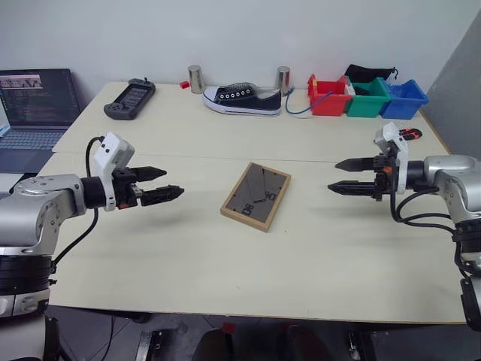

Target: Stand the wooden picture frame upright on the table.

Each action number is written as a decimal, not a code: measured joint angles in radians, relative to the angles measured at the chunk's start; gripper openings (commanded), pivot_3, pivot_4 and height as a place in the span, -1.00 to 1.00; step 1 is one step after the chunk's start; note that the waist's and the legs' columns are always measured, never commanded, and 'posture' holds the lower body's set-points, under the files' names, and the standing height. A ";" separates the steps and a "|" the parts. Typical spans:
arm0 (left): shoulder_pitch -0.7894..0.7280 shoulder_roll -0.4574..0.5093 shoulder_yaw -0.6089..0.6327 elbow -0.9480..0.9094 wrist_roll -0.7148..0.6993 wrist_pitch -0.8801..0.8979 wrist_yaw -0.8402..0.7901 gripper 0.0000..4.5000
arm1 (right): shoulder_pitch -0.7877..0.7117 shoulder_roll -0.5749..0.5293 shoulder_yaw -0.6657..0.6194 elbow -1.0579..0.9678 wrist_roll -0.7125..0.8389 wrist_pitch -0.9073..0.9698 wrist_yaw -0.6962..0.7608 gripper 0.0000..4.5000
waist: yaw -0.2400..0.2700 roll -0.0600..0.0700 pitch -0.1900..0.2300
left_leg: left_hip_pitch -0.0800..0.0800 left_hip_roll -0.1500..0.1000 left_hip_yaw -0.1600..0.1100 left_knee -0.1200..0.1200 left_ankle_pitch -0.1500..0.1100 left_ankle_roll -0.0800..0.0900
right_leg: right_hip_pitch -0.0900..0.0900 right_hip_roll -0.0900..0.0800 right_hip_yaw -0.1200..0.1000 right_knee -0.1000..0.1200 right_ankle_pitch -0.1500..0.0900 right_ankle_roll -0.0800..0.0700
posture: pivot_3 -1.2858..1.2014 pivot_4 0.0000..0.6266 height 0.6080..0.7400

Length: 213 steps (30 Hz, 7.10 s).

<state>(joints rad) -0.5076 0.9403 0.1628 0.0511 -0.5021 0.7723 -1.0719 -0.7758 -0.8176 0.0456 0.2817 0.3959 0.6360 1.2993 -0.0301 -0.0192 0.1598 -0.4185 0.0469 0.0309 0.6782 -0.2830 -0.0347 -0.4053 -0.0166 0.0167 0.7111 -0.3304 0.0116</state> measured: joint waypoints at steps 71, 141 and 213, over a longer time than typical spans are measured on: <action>-0.246 -0.302 -0.343 0.531 0.362 -0.520 -0.209 -0.98 | -0.191 0.393 0.172 0.555 -0.383 -0.440 -0.302 -1.00 | -0.028 0.000 0.000 | 0.000 0.000 -0.001 0.002 0.000 -0.001 | -0.001 -0.001 -0.002 0.005 0.000 0.000 | 0.03 -0.52 1.00; -0.364 -0.235 -0.240 0.543 -0.032 0.512 -0.175 1.00 | -0.174 0.170 0.177 0.354 -0.295 -0.011 0.166 -0.47 | -0.028 0.000 0.000 | 0.000 -0.001 -0.002 0.002 0.000 -0.001 | -0.001 -0.001 -0.002 0.004 0.000 0.000 | 0.03 -0.52 1.00; -0.480 -0.451 -0.236 0.879 0.170 0.286 -0.254 0.82 | -0.211 0.495 0.249 0.490 -0.413 -0.155 -0.030 -1.00 | -0.028 0.002 -0.003 | 0.003 -0.002 -0.002 0.004 0.001 -0.001 | 0.001 -0.002 -0.002 0.007 0.000 0.000 | 0.03 -0.52 1.00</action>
<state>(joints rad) -0.9878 0.4893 -0.0733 0.9303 -0.3322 1.0579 -1.3261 -0.9866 -0.3221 0.2950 0.7722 -0.0173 0.4814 1.2689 -0.0578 -0.0176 0.1571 -0.4159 0.0451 0.0290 0.6821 -0.2824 -0.0356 -0.4043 -0.0185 0.0144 0.7176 -0.3304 0.0116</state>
